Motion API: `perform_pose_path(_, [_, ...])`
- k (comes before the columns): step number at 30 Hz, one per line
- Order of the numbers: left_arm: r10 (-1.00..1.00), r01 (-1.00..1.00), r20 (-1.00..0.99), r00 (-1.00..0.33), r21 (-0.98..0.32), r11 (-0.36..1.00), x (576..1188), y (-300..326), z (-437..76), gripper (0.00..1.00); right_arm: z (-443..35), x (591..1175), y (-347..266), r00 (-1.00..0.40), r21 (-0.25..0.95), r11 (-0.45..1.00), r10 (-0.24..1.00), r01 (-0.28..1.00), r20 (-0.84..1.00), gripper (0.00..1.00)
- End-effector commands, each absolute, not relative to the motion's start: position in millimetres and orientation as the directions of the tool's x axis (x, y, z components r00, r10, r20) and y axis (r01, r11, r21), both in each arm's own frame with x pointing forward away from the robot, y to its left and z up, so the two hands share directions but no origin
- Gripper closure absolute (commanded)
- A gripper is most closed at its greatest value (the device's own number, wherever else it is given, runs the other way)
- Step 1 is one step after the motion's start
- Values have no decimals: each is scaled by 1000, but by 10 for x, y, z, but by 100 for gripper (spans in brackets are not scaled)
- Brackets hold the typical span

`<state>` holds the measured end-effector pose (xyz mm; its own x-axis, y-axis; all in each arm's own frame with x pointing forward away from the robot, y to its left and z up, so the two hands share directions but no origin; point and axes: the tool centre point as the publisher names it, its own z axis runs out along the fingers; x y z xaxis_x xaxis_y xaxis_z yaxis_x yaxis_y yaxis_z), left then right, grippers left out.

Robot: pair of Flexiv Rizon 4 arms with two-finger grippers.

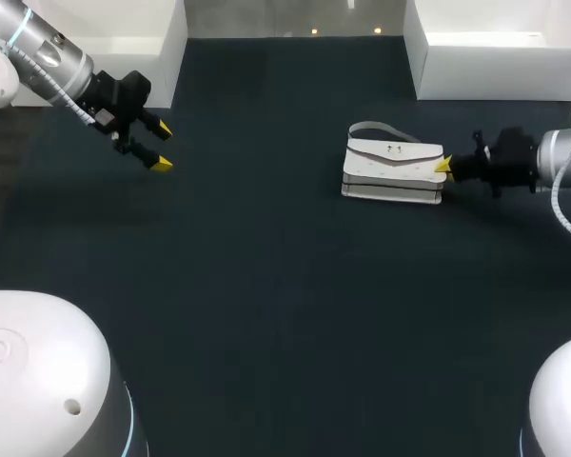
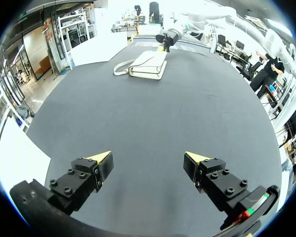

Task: Pick up the bag, open it, inspect its contents, close it, and place it on the opposite side

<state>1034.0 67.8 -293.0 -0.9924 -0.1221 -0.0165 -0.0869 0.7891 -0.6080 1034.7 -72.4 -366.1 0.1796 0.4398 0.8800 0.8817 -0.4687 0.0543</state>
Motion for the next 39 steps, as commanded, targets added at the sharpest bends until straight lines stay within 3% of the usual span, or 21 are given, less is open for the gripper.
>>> perform_pose_path(1, [-123, -86, -19, -992, -610, 788, 10339, 677, -2940, 0, -3679, 10397, -769, 174, 30, -423, 434, 906, 884, 77])
perform_pose_path(3, [-123, -86, -19, -992, -610, 788, 10339, 677, -2940, 0, -3684, 10400, -767, 174, 14, -405, 423, 914, 889, 55])
perform_pose_path(4, [-123, -86, -19, -992, -610, 788, 10339, 677, -2940, 0, -3685, 10408, -775, 174, 14, -401, 429, 916, 886, 29])
perform_pose_path(5, [-123, -86, -19, -992, -610, 788, 10339, 677, -2940, 0, -3683, 10417, -785, 176, 6, -394, 426, 919, 888, 13])
perform_pose_path(8, [-123, -86, -19, -992, -610, 788, 10339, 677, -2940, 0, -3657, 10436, -820, 175, -6, -371, 427, 929, 887, 6])
perform_pose_path(10, [-123, -86, -19, -992, -610, 788, 10339, 677, -2940, 0, -3632, 10443, -840, 172, -15, -349, 423, 937, 890, 8])
perform_pose_path(18, [-123, -86, -19, -992, -610, 788, 10339, 677, -2940, 0, -3614, 10469, -898, 179, -64, -262, 444, 963, 878, 29])
perform_pose_path(23, [-123, -86, -19, -992, -610, 788, 10339, 677, -2940, 0, -3649, 10457, -902, 191, -84, -243, 459, 966, 868, 51])
perform_pose_path(29, [-123, -86, -19, -992, -610, 788, 10339, 677, -2940, 0, -3684, 10434, -882, 200, -97, -236, 465, 967, 862, 54])
perform_pose_path(39, [-123, -86, -19, -992, -610, 788, 10339, 677, -2940, 0, -3665, 10400, -788, 195, -87, -243, 466, 966, 863, 68])
